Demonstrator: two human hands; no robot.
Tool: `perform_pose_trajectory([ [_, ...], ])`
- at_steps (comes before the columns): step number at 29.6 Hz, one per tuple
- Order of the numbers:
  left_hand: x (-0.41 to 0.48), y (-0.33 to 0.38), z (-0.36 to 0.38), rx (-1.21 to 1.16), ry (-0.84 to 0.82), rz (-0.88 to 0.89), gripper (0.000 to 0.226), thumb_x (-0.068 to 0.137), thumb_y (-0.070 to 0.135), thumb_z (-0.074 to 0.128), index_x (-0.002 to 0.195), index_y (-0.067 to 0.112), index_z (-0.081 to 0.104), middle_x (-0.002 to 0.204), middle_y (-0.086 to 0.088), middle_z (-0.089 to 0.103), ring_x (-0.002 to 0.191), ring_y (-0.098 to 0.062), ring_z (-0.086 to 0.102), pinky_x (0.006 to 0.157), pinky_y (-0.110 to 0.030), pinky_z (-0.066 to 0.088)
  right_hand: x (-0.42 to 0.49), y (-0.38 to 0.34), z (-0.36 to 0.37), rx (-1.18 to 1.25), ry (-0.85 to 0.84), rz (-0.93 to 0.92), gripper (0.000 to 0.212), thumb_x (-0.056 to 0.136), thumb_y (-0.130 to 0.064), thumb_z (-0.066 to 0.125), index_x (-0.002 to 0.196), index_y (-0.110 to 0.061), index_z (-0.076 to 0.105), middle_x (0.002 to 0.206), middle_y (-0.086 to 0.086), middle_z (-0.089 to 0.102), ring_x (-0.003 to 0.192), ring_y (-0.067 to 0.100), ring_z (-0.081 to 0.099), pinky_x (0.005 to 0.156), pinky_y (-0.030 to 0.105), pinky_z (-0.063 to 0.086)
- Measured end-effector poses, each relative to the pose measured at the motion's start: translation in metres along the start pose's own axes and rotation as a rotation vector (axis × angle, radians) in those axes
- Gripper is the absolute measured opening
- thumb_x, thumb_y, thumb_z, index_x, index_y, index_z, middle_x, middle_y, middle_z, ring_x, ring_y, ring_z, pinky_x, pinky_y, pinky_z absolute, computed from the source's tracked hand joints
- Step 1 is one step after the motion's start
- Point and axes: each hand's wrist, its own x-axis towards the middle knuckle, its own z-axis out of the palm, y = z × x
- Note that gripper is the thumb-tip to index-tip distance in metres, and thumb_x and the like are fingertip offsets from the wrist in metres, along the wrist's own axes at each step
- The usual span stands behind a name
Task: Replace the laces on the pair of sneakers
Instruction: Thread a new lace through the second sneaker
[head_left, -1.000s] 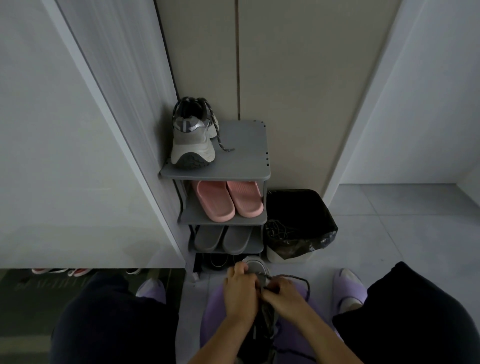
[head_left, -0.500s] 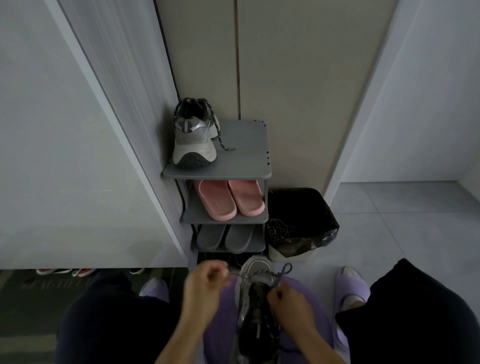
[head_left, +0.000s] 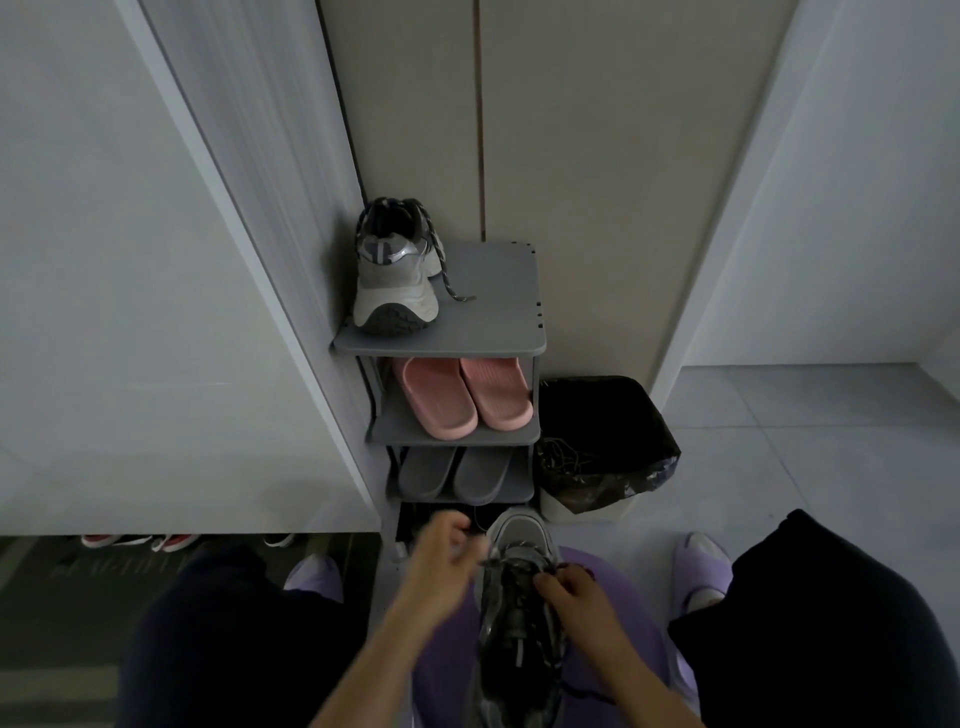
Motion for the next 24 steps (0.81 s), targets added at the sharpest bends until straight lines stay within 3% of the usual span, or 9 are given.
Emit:
perform_pose_trajectory([
  [3, 0.001, 0.0, 0.03, 0.41, -0.094, 0.128, 0.037, 0.091, 0.04, 0.049, 0.117, 0.015, 0.045, 0.117, -0.005, 0.047, 0.103, -0.021, 0.054, 0.091, -0.033, 0.043, -0.002, 0.001, 0.0, 0.061, 0.003, 0.005, 0.025, 0.09, -0.016, 0.055, 0.067, -0.011, 0.047, 0.063, 0.0, 0.047, 0.06, 0.011, 0.042, 0.058, 0.025, 0.033],
  [7, 0.008, 0.017, 0.024, 0.731, -0.125, 0.149, 0.032, 0.096, 0.036, 0.039, 0.109, 0.009, 0.05, 0.112, -0.009, 0.059, 0.105, -0.025, 0.056, 0.088, -0.036, 0.042, 0.001, 0.0, -0.001, 0.002, 0.028, 0.03, 0.023, 0.089, -0.018, 0.054, 0.069, -0.01, 0.046, 0.062, 0.001, 0.047, 0.059, 0.011, 0.041, 0.055, 0.026, 0.032],
  [9, 0.006, 0.022, 0.014, 0.504, -0.274, 0.151, 0.024, 0.095, 0.032, 0.043, 0.089, 0.012, 0.055, 0.089, -0.007, 0.061, 0.083, -0.017, 0.059, 0.074, -0.03, 0.044, 0.001, -0.002, 0.0, -0.04, 0.03, 0.048, 0.021, 0.09, -0.017, 0.05, 0.071, -0.01, 0.044, 0.062, 0.0, 0.046, 0.057, 0.01, 0.039, 0.052, 0.024, 0.029],
  [12, -0.004, 0.02, -0.01, -0.203, -0.411, 0.056, 0.031, 0.093, 0.019, 0.048, 0.062, 0.019, 0.048, 0.055, 0.004, 0.047, 0.049, -0.006, 0.042, 0.048, -0.016, 0.033, -0.001, -0.001, 0.001, -0.121, 0.043, 0.044, 0.024, 0.092, -0.019, 0.047, 0.069, -0.014, 0.041, 0.062, -0.002, 0.047, 0.056, 0.008, 0.04, 0.052, 0.023, 0.03],
  [15, -0.005, 0.004, -0.049, -0.872, -0.207, -0.027, 0.041, 0.088, 0.014, 0.044, 0.047, 0.021, 0.045, 0.045, 0.006, 0.037, 0.041, -0.007, 0.032, 0.042, -0.018, 0.024, -0.001, -0.002, -0.001, -0.15, 0.053, 0.052, 0.03, 0.094, -0.021, 0.045, 0.066, -0.019, 0.034, 0.062, -0.004, 0.046, 0.057, 0.006, 0.039, 0.054, 0.023, 0.032],
  [17, -0.001, -0.015, -0.071, -1.059, -0.039, -0.058, 0.043, 0.092, 0.011, 0.04, 0.05, 0.019, 0.047, 0.046, 0.004, 0.037, 0.04, -0.008, 0.036, 0.04, -0.018, 0.027, -0.002, -0.002, 0.0, -0.103, 0.063, 0.044, 0.029, 0.093, -0.019, 0.047, 0.068, -0.019, 0.033, 0.063, -0.003, 0.046, 0.058, 0.007, 0.04, 0.056, 0.025, 0.033],
  [20, -0.004, -0.037, -0.067, -0.707, 0.002, -0.138, 0.026, 0.092, 0.01, 0.046, 0.066, 0.01, 0.049, 0.055, -0.004, 0.048, 0.047, -0.013, 0.048, 0.044, -0.021, 0.04, -0.007, -0.006, 0.002, -0.09, 0.106, -0.063, 0.021, 0.09, -0.013, 0.05, 0.075, -0.022, 0.039, 0.069, -0.003, 0.047, 0.061, 0.01, 0.044, 0.059, 0.026, 0.037],
  [22, -0.003, -0.04, -0.046, -0.352, -0.081, -0.11, 0.018, 0.091, 0.011, 0.053, 0.073, 0.011, 0.051, 0.067, -0.006, 0.054, 0.061, -0.017, 0.055, 0.056, -0.022, 0.045, -0.009, -0.012, 0.001, -0.36, 0.126, -0.194, 0.007, 0.089, -0.019, 0.051, 0.085, -0.026, 0.051, 0.084, -0.004, 0.05, 0.074, 0.013, 0.053, 0.069, 0.025, 0.043],
  [24, 0.001, -0.035, -0.021, -0.036, -0.091, 0.051, 0.012, 0.089, 0.017, 0.057, 0.079, 0.019, 0.051, 0.078, 0.0, 0.055, 0.081, -0.017, 0.056, 0.07, -0.023, 0.043, -0.011, -0.022, 0.003, -0.718, 0.114, -0.242, 0.02, 0.089, -0.034, 0.048, 0.101, -0.024, 0.06, 0.104, -0.001, 0.05, 0.099, 0.018, 0.054, 0.087, 0.029, 0.044],
])
